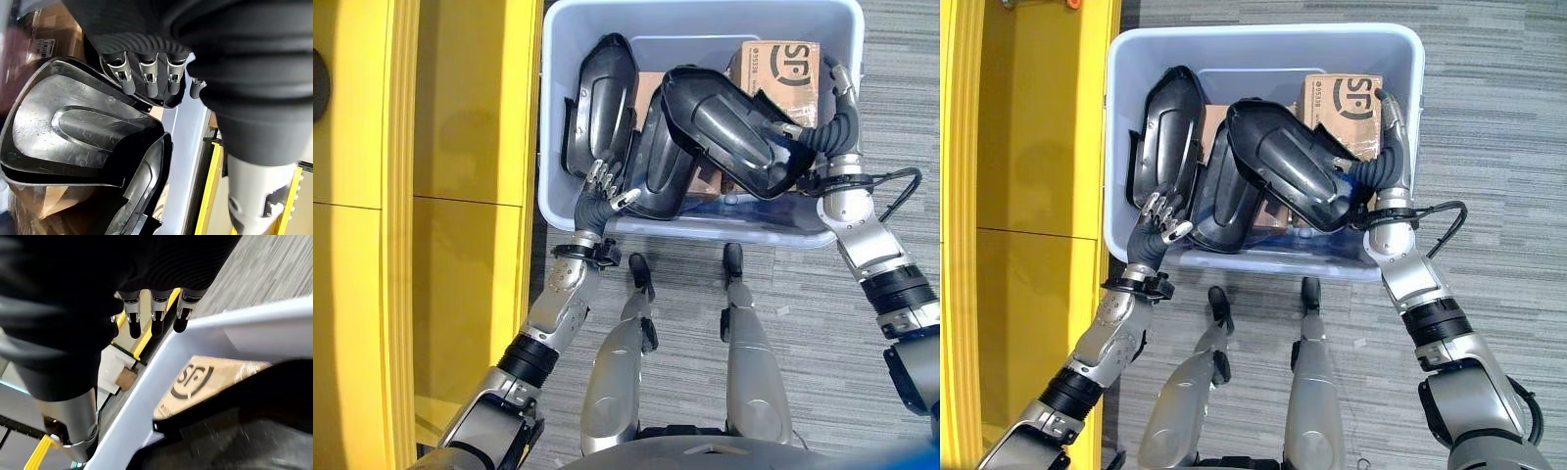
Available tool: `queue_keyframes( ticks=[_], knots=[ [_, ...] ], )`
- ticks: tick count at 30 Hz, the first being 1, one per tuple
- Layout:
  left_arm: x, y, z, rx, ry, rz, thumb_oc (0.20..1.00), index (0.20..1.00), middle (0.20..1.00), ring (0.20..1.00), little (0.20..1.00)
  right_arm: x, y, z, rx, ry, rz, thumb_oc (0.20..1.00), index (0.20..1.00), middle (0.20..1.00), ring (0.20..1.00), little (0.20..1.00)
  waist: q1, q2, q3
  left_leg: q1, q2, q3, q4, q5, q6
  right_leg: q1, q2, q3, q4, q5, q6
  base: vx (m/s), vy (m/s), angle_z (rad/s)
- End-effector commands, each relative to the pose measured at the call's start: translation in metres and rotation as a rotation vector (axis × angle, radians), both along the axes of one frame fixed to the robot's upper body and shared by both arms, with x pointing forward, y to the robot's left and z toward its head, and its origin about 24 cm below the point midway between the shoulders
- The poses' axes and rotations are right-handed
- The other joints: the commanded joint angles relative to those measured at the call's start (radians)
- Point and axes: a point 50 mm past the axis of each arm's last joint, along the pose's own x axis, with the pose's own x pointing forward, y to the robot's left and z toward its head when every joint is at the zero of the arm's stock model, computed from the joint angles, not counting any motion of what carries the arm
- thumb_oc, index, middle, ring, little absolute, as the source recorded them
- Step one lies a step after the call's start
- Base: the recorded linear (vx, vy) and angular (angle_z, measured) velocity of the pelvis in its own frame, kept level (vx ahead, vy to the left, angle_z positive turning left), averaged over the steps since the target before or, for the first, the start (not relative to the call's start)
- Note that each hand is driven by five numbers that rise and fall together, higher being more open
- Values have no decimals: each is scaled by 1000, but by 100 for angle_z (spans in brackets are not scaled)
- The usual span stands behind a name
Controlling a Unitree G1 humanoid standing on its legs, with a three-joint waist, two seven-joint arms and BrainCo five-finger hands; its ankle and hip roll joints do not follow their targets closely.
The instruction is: Move parts from the plastic box to the shelf.
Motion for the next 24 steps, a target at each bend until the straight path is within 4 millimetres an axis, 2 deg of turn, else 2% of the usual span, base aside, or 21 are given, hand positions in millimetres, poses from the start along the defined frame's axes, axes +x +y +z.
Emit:
queue_keyframes(
  ticks=[1,5,9,17,19,24],
  knots=[
    [-5,4,10,14,-71,-14,1000,1000,1000,1000,1000,-1,9,27,-55,-101,40,1000,1000,1000,1000,1000,15,-24,-48,-52,48,-35,99,-38,-62,-21,-19,14,107,-60,33,0,0,0],
    [-5,4,10,10,-71,-13,1000,1000,1000,1000,1000,4,7,26,-83,-81,9,1000,1000,1000,1000,1000,19,-21,-47,-60,47,-39,101,-38,-62,-27,-20,11,109,-60,33,0,0,0],
    [-4,2,13,11,-82,-23,1000,1000,1000,1000,1000,21,-15,25,-105,-8,-124,1000,1000,1000,1000,1000,31,-13,-40,-71,45,-42,103,-34,-62,-37,-21,9,113,-59,32,-2,0,1],
    [-5,1,15,3,-95,-39,1000,1000,1000,1000,1000,36,-34,30,-197,83,-240,1000,1000,1000,1000,1000,48,-2,-22,-93,41,-47,111,-33,-61,-56,-23,9,118,-55,32,-6,1,3],
    [-5,-1,17,-4,-101,-48,1000,1000,1000,1000,1000,40,-38,29,-154,106,-260,1000,1000,1000,1000,1000,53,2,-18,-98,40,-48,113,-32,-61,-59,-25,8,119,-54,33,0,0,0],
    [-5,-1,16,-7,-98,-46,1000,1000,1000,1000,1000,47,-40,23,-166,175,-271,1000,1000,1000,1000,1000,64,5,-7,-107,38,-49,116,-32,-59,-68,-25,4,122,-52,34,0,9,2]
  ],
)
